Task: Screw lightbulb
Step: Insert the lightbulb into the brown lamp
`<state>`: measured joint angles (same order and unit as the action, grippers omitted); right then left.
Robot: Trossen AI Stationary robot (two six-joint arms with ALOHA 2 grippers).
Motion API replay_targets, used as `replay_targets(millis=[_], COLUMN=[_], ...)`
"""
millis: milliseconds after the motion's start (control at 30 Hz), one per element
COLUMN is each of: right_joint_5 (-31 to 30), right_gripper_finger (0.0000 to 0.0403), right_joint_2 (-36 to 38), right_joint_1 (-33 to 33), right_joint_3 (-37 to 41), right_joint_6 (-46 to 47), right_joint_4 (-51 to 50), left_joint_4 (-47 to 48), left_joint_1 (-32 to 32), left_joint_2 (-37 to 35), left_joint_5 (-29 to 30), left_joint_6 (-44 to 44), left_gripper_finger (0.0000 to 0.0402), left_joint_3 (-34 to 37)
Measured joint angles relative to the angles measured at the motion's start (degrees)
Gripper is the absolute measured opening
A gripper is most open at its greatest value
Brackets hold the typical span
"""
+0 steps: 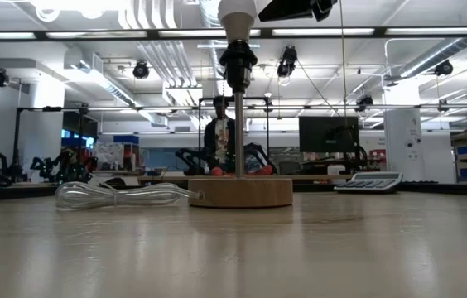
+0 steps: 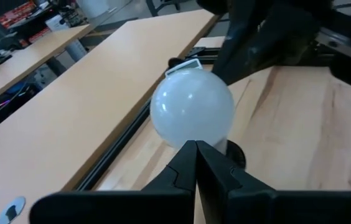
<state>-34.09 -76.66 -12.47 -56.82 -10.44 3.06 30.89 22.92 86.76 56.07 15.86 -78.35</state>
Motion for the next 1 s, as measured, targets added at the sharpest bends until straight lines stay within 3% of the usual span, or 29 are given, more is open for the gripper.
replay_targets(millis=[1000], right_joint_5=[2.2], right_gripper_finger=[0.0000], right_joint_2=[0.0], right_joint_1=[0.1], right_joint_3=[0.0], right_joint_6=[-1.1], right_joint_4=[0.7], left_joint_4=[-1.2], left_joint_1=[-2.5], left_joint_2=[2.4], left_joint_5=[-1.1], left_joint_6=[1.2], left_gripper_finger=[0.0000], left_joint_3=[0.1])
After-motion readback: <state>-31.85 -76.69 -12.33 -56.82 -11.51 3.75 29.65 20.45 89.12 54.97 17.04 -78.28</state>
